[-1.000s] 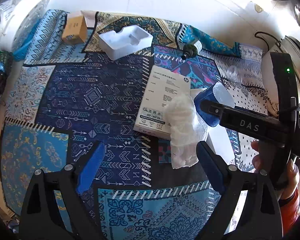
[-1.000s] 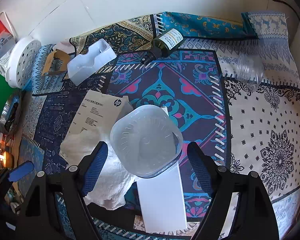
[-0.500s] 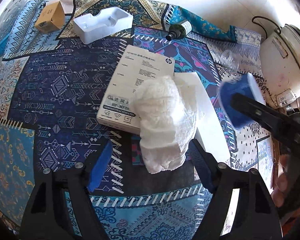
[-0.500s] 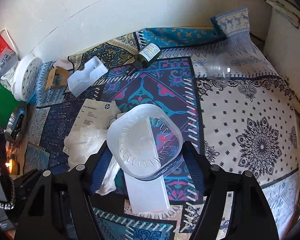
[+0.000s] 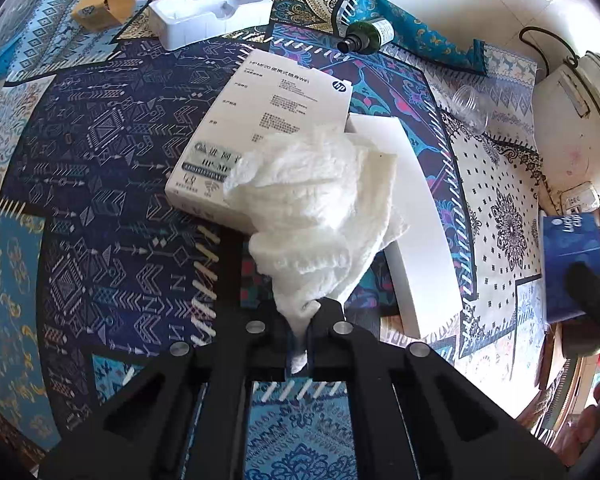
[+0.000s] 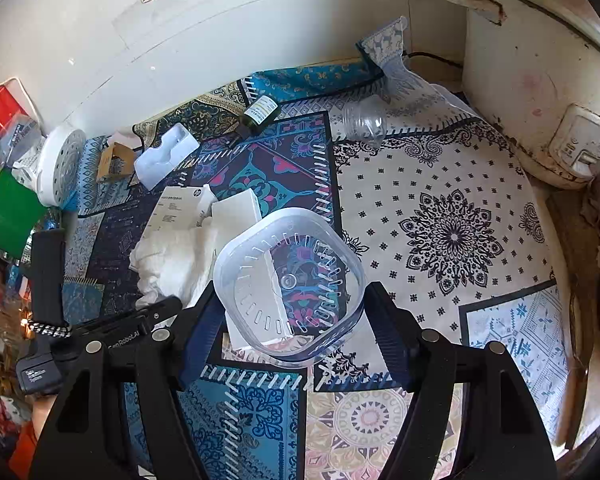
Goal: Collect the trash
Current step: 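Grasp the crumpled white tissue with the left tool while the right tool grasps the clear plastic tub, then carry the tissue and plastic tub down over the floor bin with both tools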
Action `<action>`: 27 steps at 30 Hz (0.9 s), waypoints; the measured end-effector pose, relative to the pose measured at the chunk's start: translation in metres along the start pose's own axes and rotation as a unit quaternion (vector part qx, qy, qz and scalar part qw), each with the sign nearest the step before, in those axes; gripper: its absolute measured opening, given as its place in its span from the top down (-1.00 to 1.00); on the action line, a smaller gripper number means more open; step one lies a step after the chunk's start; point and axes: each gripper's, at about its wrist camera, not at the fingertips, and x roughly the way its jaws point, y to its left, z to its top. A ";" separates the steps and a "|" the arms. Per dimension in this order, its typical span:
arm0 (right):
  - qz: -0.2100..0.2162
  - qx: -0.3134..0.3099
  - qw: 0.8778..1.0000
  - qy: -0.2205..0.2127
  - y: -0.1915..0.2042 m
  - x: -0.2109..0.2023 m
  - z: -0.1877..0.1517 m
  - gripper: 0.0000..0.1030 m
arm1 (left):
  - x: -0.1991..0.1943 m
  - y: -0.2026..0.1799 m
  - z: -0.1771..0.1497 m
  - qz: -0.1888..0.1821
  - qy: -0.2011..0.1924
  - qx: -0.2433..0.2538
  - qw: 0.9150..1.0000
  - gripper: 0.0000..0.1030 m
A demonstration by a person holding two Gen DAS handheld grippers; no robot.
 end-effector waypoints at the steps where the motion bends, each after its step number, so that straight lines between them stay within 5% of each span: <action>1: 0.001 0.000 1.000 -0.003 -0.002 -0.005 -0.002 -0.32 | -0.004 -0.003 -0.004 0.004 -0.005 0.003 1.000 0.95; 15: 0.032 -0.044 0.997 -0.048 -0.029 -0.088 -0.041 -0.32 | -0.114 -0.068 -0.061 0.054 -0.156 0.037 0.986 0.96; 27: 0.048 -0.065 0.994 -0.073 -0.007 -0.137 -0.087 -0.33 | -0.199 -0.085 -0.135 0.052 -0.227 0.054 0.971 0.96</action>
